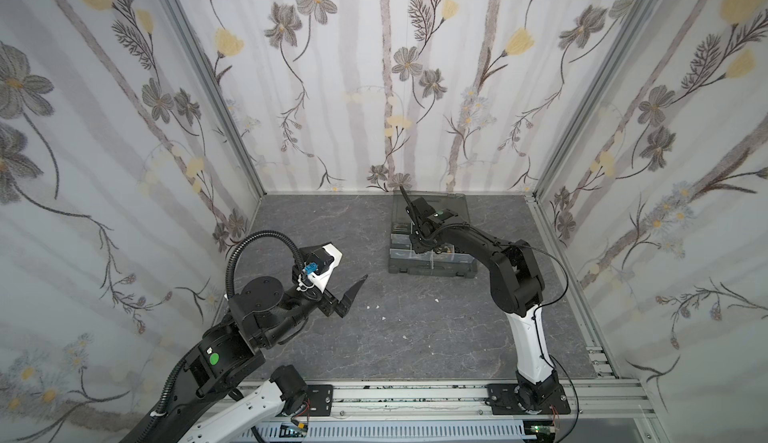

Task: Sort the screws and nuts into containers

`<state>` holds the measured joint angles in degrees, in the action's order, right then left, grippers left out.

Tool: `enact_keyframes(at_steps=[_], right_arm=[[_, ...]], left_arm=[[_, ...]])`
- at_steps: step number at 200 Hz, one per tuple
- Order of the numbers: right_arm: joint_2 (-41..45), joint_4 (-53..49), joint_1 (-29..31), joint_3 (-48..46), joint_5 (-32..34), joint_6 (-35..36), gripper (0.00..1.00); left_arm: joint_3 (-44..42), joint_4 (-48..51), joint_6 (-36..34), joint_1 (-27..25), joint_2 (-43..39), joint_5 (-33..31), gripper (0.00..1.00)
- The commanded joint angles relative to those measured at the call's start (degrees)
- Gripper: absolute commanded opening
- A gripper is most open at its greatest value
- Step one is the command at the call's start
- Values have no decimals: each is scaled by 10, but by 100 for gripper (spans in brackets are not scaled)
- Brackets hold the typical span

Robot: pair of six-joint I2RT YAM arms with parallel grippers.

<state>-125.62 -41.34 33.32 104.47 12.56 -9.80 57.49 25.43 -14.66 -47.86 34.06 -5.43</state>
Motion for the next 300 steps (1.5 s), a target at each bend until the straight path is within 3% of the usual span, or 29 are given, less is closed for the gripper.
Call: enact_keyframes(at_steps=[1,76,82,93,96,130,168,203,230,254,300], right_arm=[[15,8,0,-4,5,5,39],[83,9,1,-2,10,19,53],[95,7,1,-1,17,21,61],[118,2,-1,-5,31,27,96],[125,1,-1,-6,34,29,100],[222,43,-11,-81,85,50,100],[324,123,-41,-179,83,38,100],[415,161,-95,-247,49,49,100],[481,178,-150,-309,17,41,100],[529,179,-202,-366,-22,12,100],[582,181,-233,-430,1,-42,100]], left_arm=[[0,-37,12,0,2,-9,100],[-34,-164,14,19,33,-36,100],[-34,-174,14,29,40,-33,100],[-34,-193,15,54,51,-18,100],[-34,-197,16,61,53,-13,100],[-66,-284,53,214,86,80,100],[-102,-392,139,384,161,196,100],[-149,-459,181,482,226,227,100],[-232,-550,219,564,260,199,100],[-298,-623,219,601,282,203,100],[-390,-779,269,606,357,207,100]])
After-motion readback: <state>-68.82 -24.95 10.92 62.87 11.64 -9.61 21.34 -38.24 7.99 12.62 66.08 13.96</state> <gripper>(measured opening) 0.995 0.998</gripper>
